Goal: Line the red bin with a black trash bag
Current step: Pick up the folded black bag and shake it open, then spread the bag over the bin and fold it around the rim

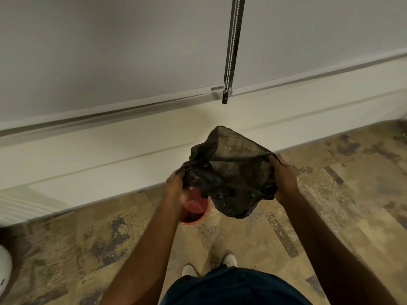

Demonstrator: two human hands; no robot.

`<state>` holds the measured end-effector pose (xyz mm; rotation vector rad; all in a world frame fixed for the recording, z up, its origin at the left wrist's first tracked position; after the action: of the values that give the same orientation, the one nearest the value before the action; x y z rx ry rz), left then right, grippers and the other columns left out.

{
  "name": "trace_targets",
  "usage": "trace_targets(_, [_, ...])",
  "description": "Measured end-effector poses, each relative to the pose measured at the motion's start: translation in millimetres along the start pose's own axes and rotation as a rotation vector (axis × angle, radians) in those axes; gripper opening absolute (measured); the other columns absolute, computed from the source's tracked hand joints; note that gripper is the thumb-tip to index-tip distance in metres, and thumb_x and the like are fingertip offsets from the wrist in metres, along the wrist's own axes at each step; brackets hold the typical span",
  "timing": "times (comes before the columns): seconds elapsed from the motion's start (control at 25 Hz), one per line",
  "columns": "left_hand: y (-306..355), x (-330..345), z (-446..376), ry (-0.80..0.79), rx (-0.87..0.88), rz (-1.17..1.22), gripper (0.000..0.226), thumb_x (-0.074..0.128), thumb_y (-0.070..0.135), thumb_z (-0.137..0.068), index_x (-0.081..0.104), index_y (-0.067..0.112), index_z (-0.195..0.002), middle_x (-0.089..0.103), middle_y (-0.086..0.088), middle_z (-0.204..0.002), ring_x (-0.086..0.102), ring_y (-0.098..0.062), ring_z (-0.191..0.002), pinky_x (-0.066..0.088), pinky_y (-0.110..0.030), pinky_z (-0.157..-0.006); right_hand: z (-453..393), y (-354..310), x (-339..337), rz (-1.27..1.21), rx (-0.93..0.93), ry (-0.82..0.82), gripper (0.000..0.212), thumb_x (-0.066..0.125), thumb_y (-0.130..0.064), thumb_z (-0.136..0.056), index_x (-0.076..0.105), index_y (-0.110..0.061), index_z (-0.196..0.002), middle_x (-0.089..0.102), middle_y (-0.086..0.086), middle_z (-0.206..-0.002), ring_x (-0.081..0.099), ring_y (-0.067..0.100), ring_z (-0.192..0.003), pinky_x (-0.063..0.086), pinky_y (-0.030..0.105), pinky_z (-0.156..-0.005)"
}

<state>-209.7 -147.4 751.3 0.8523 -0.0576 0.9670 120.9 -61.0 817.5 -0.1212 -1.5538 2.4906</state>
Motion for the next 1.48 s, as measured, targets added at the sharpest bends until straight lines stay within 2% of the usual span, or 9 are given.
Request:
trace_targets(0.2, [14.0,18.7,-13.7,0.157,-0.026,0.026,0.026,0.046,-0.009,-0.096,0.063,0.004,-0.082,0.069,-0.015,-0.07,0.061,-0.023,-0.058,0.046,-0.023,-0.037,-48.3,29.9,-33.2,-0.066,0.274,0.055,0.028,0.056,-0.014,-0.105,0.065,-0.001,-0.128,0.068,0.024,-0.134,0.068,0.04,-0.111,0.058,0.052,-0.083])
trace_targets(0.36, [23.4,66.5,-20.5,0.19,-0.011,-0.04,0.023,0.046,0.013,-0.104,0.063,0.007,-0.088,0.06,-0.014,-0.078,0.058,-0.029,-0.068,0.06,-0.041,-0.074,-64.6,-7.8,-28.7,-0.15,0.228,0.118,0.023,0.041,0.005,-0.104,0.054,0.003,-0.122,0.061,0.031,-0.138,0.067,0.034,-0.1,0.058,0.038,-0.063])
trace_targets(0.6, [108.9,159.6,32.3,0.109,0.599,-0.183,0.019,0.059,0.038,-0.093,0.064,0.031,-0.076,0.062,0.004,-0.079,0.059,-0.017,-0.075,0.049,-0.032,-0.065,-4.2,-161.5,9.5,0.032,-0.733,0.032,0.039,0.031,0.018,-0.078,0.059,-0.007,-0.091,0.057,-0.003,-0.093,0.059,0.0,-0.085,0.047,0.017,-0.075])
trace_targets(0.76, [101.0,147.1,70.3,0.112,1.002,-0.383,0.009,0.052,0.034,-0.103,0.054,0.027,-0.098,0.06,0.014,-0.085,0.06,0.01,-0.075,0.047,-0.007,-0.066,30.9,-154.9,-1.6,0.648,-1.192,0.203,0.036,0.048,-0.013,-0.098,0.07,-0.021,-0.125,0.04,-0.01,-0.107,0.041,-0.005,-0.086,0.041,0.003,-0.067])
trace_targets(0.88, [16.8,109.1,37.4,0.126,0.757,-0.754,0.019,0.045,0.028,-0.109,0.055,0.013,-0.102,0.064,0.007,-0.086,0.067,-0.006,-0.084,0.045,-0.006,-0.067,-15.1,-43.0,-10.4,1.118,-0.854,-0.006,0.051,0.053,-0.031,-0.104,0.046,-0.036,-0.154,0.045,0.004,-0.129,0.054,0.014,-0.086,0.057,0.027,-0.058])
trace_targets(1.0, [-75.7,47.6,-5.2,0.113,0.357,-1.0,0.03,0.047,0.026,-0.109,0.066,0.005,-0.118,0.075,-0.012,-0.107,0.071,-0.031,-0.1,0.057,-0.041,-0.093,-36.5,68.5,-36.5,1.392,-0.562,-0.245,0.061,0.053,-0.037,-0.106,0.032,-0.037,-0.163,0.049,0.015,-0.145,0.067,0.028,-0.094,0.061,0.035,-0.068])
trace_targets(1.2, [-158.9,-12.9,-21.3,-0.099,-0.201,-1.225,0.027,0.059,0.014,-0.101,0.07,-0.002,-0.12,0.071,-0.017,-0.114,0.063,-0.027,-0.1,0.051,-0.038,-0.085,-50.8,151.8,-84.7,1.455,-0.231,-0.313,0.045,0.064,-0.022,-0.099,0.063,-0.031,-0.144,0.065,0.008,-0.125,0.068,0.022,-0.087,0.048,0.026,-0.065])
trace_targets(1.32, [-181.1,-24.8,-5.0,-0.119,-0.517,-0.989,0.03,0.057,0.007,-0.102,0.062,0.0,-0.131,0.066,-0.018,-0.126,0.063,-0.034,-0.119,0.058,-0.048,-0.094,-61.0,161.6,-96.4,1.257,-0.009,-0.267,0.035,0.054,-0.014,-0.102,0.076,-0.022,-0.129,0.077,0.011,-0.118,0.071,0.025,-0.093,0.045,0.023,-0.067])
trace_targets(1.48, [-190.8,-24.7,-2.9,0.099,-0.51,-0.475,0.041,0.042,-0.01,-0.104,0.048,-0.007,-0.145,0.053,-0.025,-0.142,0.053,-0.04,-0.139,0.053,-0.049,-0.103,-69.1,160.2,-105.3,1.157,0.107,-0.134,0.038,0.053,-0.001,-0.096,0.076,-0.011,-0.125,0.077,0.015,-0.117,0.072,0.029,-0.091,0.052,0.028,-0.071])
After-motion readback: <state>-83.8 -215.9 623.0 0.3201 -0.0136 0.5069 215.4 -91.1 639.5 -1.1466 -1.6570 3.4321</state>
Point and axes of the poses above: each hand's wrist, its own z-axis away from the middle knuckle, its own x-axis out of the palm, y = z × x, the point moved 10 cm from there along -z, towards the middle knuckle
